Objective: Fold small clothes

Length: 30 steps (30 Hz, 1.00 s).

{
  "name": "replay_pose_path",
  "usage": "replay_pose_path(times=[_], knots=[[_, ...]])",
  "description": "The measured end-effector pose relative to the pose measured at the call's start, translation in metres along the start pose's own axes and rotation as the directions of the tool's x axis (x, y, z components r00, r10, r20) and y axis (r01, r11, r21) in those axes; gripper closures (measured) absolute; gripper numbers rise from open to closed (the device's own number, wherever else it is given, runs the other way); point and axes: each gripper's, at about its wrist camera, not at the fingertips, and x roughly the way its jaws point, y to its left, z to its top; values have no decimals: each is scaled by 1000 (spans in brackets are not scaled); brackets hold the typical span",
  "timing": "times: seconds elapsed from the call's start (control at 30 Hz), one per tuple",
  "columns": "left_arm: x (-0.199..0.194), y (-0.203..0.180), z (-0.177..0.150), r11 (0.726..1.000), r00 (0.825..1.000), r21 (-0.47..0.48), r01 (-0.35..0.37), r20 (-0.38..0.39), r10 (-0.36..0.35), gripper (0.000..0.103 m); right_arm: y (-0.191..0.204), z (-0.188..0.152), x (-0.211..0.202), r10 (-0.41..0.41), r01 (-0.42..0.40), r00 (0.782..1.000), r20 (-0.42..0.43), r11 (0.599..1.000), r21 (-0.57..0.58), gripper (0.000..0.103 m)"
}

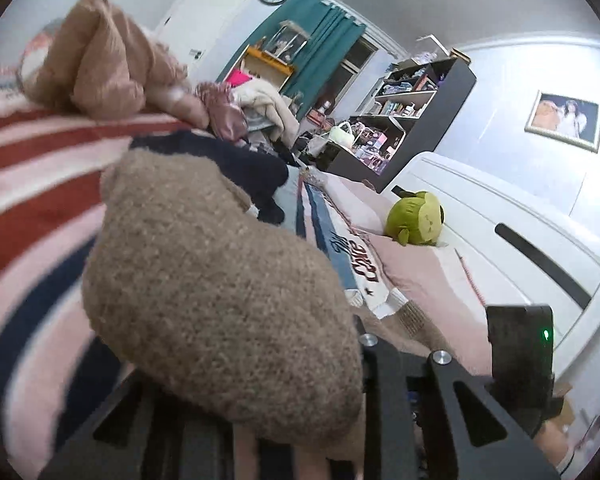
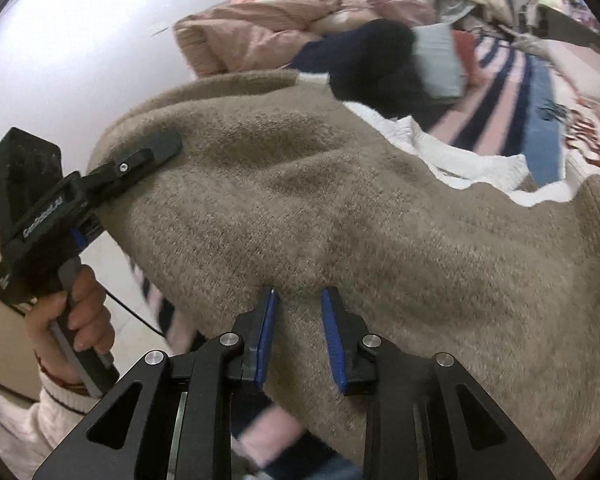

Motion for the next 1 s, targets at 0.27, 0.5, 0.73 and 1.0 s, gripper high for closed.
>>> replay_pose_path(times=[0.27,0.5,0.73,1.0], knots=[[-37,2,13,995,999,98,33,11,-34,83,33,17,-2,95,-95,995,10,993,-64,83],[-30,-34,14,974,989,173,146,-44,-141,83,7,7,-2,146,-146,989,10,989,27,81],[-18,-88,12,942,981,277,190,-102,-168,83,-38,-31,-72,69,-81,988,141,994,78,75],[31,-164,-40,864,935,397,309,-294,-199,83,-113,-94,-148,-67,-10,957,283,965,263,73]])
